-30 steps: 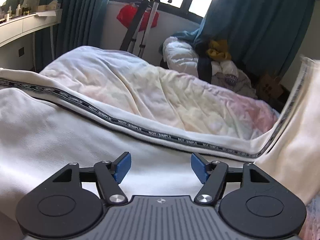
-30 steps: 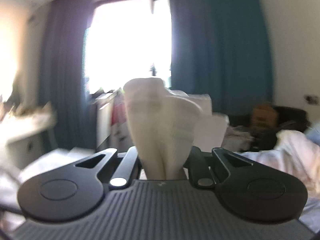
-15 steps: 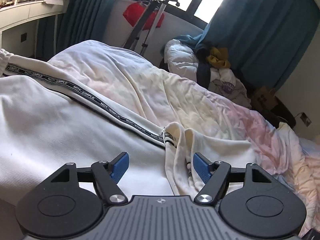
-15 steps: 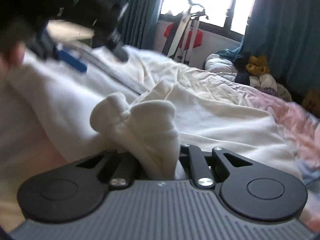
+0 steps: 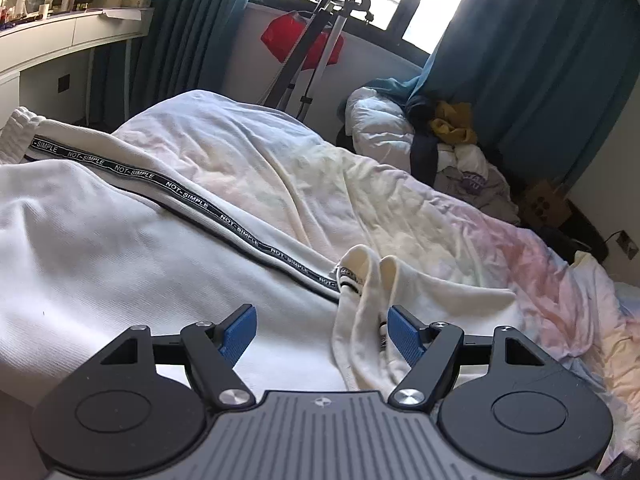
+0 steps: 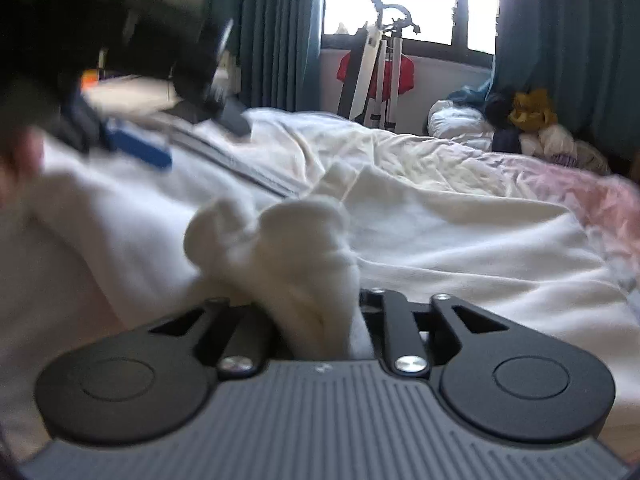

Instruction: Fold clothes

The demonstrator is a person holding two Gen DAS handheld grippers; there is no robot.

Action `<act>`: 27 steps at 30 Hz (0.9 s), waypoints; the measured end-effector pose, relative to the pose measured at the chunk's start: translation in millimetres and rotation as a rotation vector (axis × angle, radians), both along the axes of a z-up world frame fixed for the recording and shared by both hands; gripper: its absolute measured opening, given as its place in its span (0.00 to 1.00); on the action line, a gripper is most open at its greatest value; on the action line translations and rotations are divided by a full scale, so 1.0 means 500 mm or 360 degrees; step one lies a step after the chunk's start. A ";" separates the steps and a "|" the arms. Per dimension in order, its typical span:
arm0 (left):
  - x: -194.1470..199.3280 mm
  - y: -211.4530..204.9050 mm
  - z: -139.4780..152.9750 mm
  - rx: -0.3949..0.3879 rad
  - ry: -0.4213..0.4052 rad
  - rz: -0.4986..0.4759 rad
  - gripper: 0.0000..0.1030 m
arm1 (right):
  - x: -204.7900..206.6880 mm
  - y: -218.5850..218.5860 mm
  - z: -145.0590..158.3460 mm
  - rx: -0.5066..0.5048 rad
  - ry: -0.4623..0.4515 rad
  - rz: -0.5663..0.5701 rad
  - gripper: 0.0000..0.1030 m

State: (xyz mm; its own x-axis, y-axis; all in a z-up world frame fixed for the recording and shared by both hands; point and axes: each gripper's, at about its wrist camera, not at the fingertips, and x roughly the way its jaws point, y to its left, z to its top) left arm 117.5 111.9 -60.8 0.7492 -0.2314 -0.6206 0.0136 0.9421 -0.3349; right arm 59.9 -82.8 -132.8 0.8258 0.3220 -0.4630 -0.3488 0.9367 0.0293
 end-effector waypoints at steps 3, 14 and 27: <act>-0.002 -0.002 0.001 0.0012 -0.0005 0.0000 0.72 | -0.021 -0.004 0.022 0.0121 0.0057 0.0013 0.62; -0.010 0.015 0.013 0.0008 -0.0015 0.0066 0.75 | -0.066 -0.073 0.120 0.0433 -0.0108 0.0005 0.68; -0.088 0.150 0.018 -0.0158 0.0172 0.0449 0.84 | 0.038 -0.051 0.002 0.0221 0.0213 -0.0130 0.70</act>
